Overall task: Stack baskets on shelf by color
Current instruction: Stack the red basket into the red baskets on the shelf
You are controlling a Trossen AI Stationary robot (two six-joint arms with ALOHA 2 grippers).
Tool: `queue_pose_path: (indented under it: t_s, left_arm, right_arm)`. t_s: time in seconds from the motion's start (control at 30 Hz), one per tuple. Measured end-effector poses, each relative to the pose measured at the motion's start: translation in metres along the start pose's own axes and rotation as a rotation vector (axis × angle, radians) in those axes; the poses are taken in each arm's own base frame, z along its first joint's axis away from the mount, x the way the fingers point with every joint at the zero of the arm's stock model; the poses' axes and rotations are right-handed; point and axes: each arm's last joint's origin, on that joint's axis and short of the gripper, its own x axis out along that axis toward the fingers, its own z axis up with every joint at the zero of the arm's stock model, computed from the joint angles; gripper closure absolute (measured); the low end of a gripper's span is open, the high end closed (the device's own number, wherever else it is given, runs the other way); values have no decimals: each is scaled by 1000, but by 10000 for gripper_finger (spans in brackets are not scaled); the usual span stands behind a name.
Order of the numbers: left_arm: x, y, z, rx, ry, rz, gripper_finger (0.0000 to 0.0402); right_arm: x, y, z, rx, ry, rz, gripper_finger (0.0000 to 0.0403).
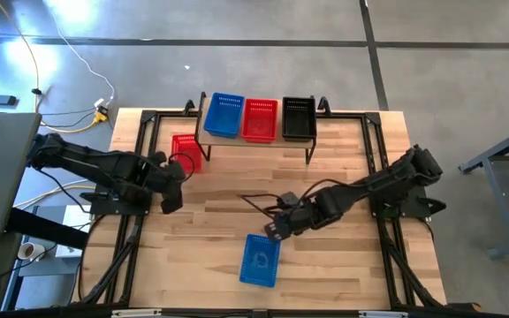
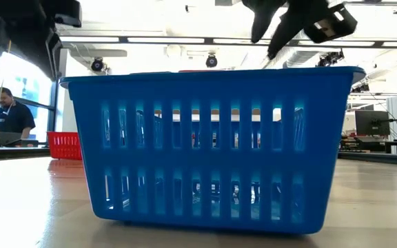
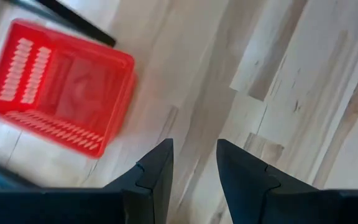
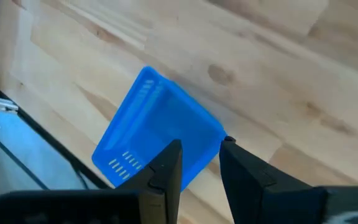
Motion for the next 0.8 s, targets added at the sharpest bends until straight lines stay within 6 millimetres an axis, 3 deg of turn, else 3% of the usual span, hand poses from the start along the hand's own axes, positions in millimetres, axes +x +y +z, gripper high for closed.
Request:
queue_pose_path:
  t_s: [0.4,0.8]
  left_arm:
    - [31,14,-2,155,25,0,287]
    - [42,36,11,89,36,1,287]
  right_arm:
    - [2,-7,37,-42,-21,-9,308]
    - [-7,-12,58,-34,-78,-1,308]
